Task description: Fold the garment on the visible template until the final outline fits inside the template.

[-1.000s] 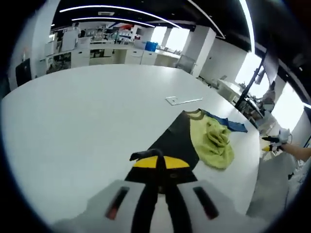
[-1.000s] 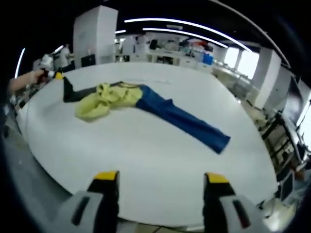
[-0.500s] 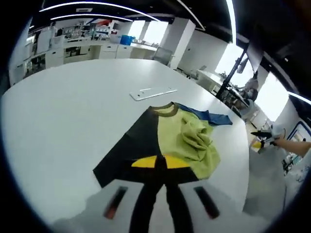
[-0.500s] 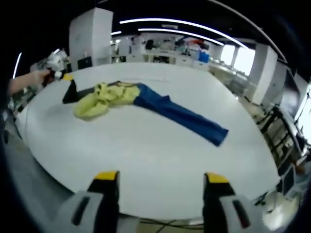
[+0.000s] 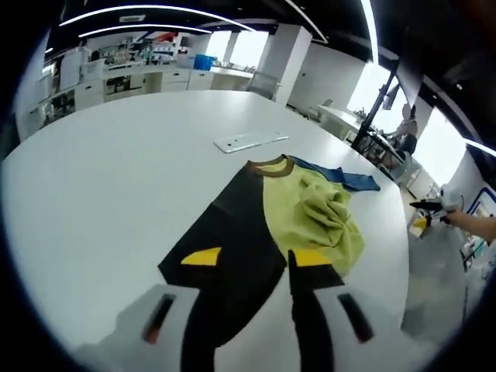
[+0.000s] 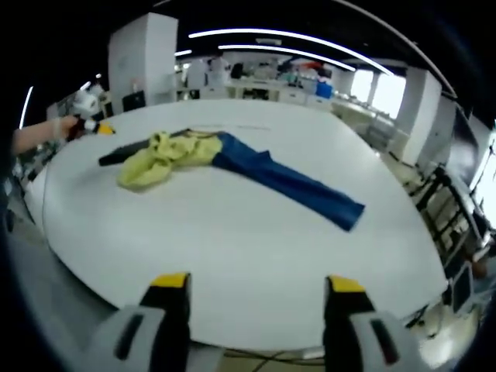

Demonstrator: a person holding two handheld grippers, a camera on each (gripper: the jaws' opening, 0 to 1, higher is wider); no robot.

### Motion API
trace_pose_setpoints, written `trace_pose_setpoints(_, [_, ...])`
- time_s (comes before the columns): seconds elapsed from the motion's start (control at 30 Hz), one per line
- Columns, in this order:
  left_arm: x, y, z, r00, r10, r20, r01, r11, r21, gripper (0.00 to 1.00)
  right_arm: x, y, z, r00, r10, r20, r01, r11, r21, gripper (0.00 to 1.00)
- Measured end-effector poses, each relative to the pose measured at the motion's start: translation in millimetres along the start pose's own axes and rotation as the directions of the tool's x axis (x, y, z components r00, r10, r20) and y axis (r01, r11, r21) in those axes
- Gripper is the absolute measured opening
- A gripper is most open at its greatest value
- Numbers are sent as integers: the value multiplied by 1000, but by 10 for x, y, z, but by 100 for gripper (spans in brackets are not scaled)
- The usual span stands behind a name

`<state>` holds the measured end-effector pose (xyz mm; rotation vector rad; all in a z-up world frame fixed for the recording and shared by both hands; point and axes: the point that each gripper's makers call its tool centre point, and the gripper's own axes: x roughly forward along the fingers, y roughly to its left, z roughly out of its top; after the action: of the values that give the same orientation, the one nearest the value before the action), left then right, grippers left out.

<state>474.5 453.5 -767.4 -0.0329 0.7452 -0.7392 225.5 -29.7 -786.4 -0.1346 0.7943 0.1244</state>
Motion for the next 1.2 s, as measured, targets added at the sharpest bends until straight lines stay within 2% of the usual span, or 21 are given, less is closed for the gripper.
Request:
trace_pose_setpoints(0.17, [110, 31, -63, 997, 66, -38, -63, 995, 74, 28, 7, 11, -9, 1000, 2, -5, -2, 1000, 0, 69])
trace_pose_setpoints(0.27, [248, 95, -114, 996, 68, -55, -63, 994, 88, 25, -4, 4, -13, 1000, -1, -6, 1, 1000, 2, 69])
trace_pose_setpoints(0.37, [349, 88, -145, 991, 98, -89, -87, 988, 124, 23, -24, -15, -21, 1000, -7, -7, 7, 1000, 4, 69])
trace_pose_setpoints(0.47, [436, 177, -188, 990, 104, -96, -91, 988, 125, 21, -51, -68, -31, 1000, -15, -8, 15, 1000, 10, 69])
trace_pose_setpoints(0.67, [557, 204, -197, 988, 105, -112, -93, 990, 106, 18, -91, -111, -91, 1000, -28, -15, 28, 999, 24, 69])
trace_pose_setpoints(0.8, [637, 216, -250, 984, 103, -145, -88, 990, 108, 18, -108, -127, -108, 999, -34, -20, 35, 999, 29, 69])
trace_pose_setpoints(0.87, [660, 119, -264, 984, 103, -147, -89, 991, 100, 18, -129, -132, -116, 999, -36, -20, 36, 999, 33, 69])
trace_pose_setpoints(0.9, [676, 155, -263, 983, 102, -150, -88, 991, 97, 18, -134, -134, -119, 999, -37, -22, 38, 999, 33, 69])
trace_pose_setpoints(1.03, [688, 161, -327, 979, 104, -176, -87, 991, 103, 9, -143, -136, -121, 999, -41, -21, 42, 998, 37, 69])
trace_pose_setpoints(1.13, [631, 162, -282, 980, 117, -161, -100, 989, 106, 0, -144, -133, -95, 999, -42, -13, 43, 998, 37, 69])
trace_pose_setpoints(1.2, [595, 180, -264, 982, 119, -145, -106, 990, 98, 0, -133, -126, -78, 999, -39, -10, 39, 999, 35, 69])
